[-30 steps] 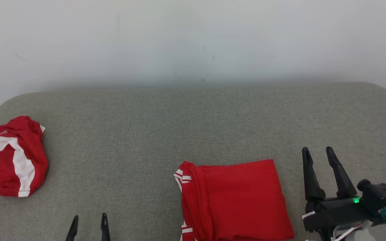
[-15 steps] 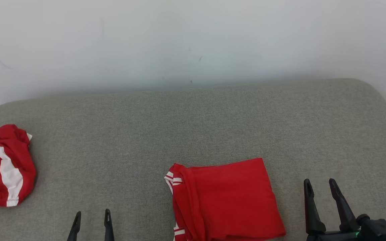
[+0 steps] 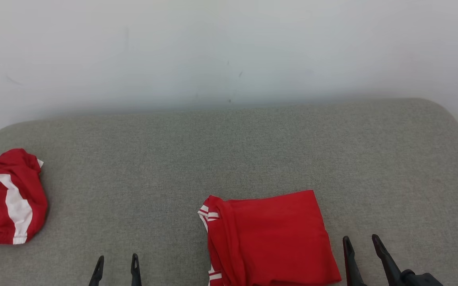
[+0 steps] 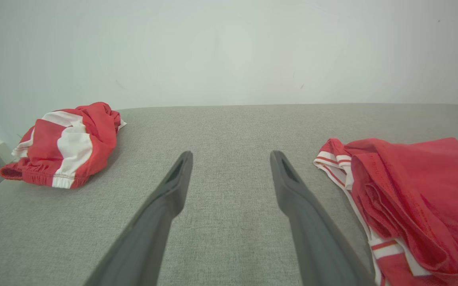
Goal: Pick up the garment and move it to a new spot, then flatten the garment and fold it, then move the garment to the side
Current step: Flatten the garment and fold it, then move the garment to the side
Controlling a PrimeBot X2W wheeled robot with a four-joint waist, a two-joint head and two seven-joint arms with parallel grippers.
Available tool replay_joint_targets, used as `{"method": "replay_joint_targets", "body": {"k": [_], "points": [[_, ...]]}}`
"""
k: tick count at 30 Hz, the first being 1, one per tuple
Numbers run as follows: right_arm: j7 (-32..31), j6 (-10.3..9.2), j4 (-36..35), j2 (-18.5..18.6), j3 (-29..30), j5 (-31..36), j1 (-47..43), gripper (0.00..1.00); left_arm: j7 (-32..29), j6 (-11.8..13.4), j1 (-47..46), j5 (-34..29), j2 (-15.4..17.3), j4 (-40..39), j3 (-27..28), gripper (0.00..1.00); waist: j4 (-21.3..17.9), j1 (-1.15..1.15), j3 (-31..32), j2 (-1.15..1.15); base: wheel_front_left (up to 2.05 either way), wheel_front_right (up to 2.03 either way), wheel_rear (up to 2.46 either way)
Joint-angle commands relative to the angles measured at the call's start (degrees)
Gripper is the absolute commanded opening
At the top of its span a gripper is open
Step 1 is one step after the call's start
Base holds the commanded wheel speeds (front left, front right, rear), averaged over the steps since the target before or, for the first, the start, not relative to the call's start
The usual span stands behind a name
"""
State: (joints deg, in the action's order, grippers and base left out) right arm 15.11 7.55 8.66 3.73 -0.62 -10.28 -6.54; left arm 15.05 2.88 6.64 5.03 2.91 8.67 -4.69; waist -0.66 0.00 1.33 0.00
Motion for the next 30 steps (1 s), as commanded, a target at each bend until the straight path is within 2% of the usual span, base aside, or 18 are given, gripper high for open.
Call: {"method": "replay_joint_targets", "body": {"k": [1,12,30], "points": [[0.03,-0.14,0.15,-0.24,-0.23,0.29,-0.45,1.0,0.18,-0.14,0.25,-0.72,-0.04,0.2,0.06,1.0,0.12,0.0,0.03,0.0,0.0,0.0,0.0],[0.04,-0.14,1.74,-0.49,-0.33,0.75,-0.18,1.0,0.18,-0.53,0.94,-3.95,-0.05,1.21,-1.27,1.0,0.68,0.0,0.15,0.0,0.0,0.0,0.0],[0.04,-0.14,2.58,-0.76,0.17,1.13,-0.03,1.0,0.18,-0.76,1.1,-3.16,-0.05,1.77,-0.93,1.0,0.9,0.0,0.21,0.0,0.0,0.0,0.0]]}}
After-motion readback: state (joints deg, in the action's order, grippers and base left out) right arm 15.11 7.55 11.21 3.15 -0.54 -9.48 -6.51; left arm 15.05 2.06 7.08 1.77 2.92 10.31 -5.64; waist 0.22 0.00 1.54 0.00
